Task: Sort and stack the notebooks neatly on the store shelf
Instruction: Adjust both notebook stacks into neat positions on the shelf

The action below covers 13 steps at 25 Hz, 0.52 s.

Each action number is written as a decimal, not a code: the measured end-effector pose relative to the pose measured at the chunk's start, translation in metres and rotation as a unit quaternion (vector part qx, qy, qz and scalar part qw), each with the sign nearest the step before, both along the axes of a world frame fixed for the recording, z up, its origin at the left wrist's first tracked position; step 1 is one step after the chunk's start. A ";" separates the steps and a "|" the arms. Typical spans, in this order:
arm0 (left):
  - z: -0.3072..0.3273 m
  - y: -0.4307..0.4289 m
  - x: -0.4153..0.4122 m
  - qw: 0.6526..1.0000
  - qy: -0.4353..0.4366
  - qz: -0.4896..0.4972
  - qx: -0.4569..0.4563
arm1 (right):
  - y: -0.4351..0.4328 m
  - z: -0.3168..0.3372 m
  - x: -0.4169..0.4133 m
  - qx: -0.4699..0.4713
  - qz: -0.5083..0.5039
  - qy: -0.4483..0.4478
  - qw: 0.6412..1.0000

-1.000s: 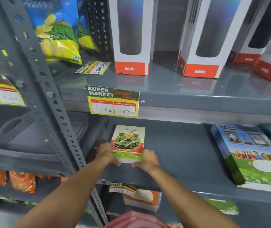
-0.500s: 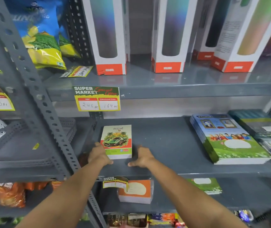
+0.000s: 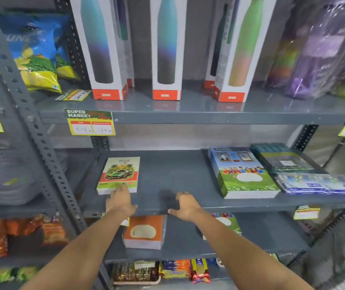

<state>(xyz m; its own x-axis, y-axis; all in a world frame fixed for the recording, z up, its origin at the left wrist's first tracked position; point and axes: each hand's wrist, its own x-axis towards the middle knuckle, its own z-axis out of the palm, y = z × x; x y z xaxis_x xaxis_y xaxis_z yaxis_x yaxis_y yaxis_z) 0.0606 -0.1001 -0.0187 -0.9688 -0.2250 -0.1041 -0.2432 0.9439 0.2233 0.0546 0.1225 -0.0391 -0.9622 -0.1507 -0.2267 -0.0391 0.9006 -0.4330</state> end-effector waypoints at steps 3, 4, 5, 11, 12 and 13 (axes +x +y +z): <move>-0.005 0.029 0.006 0.999 -0.003 -0.040 0.011 | 0.026 0.003 0.004 0.012 -0.013 0.015 1.000; -0.007 0.038 0.005 0.998 -0.006 -0.053 0.021 | 0.035 0.003 0.003 0.016 -0.021 0.018 1.000; -0.009 0.045 0.002 0.997 -0.006 -0.066 0.030 | 0.044 0.004 0.001 0.018 -0.030 0.022 0.999; -0.002 0.095 -0.061 0.985 -0.019 -0.101 0.140 | 0.115 0.021 -0.047 0.046 -0.131 0.062 0.988; 0.001 0.108 -0.075 0.981 -0.015 -0.113 0.157 | 0.128 0.026 -0.056 0.046 -0.146 0.071 0.986; 0.004 0.121 -0.087 0.977 -0.011 -0.124 0.171 | 0.139 0.031 -0.064 0.043 -0.162 0.079 0.983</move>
<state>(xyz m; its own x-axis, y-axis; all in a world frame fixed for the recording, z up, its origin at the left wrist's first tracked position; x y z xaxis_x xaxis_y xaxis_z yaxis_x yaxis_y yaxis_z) -0.0260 0.0210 -0.0147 -0.9857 0.0684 -0.1539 -0.0245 0.8458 0.5329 -0.0089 0.2620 -0.0082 -0.9807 0.1828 -0.0697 0.1956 0.9094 -0.3671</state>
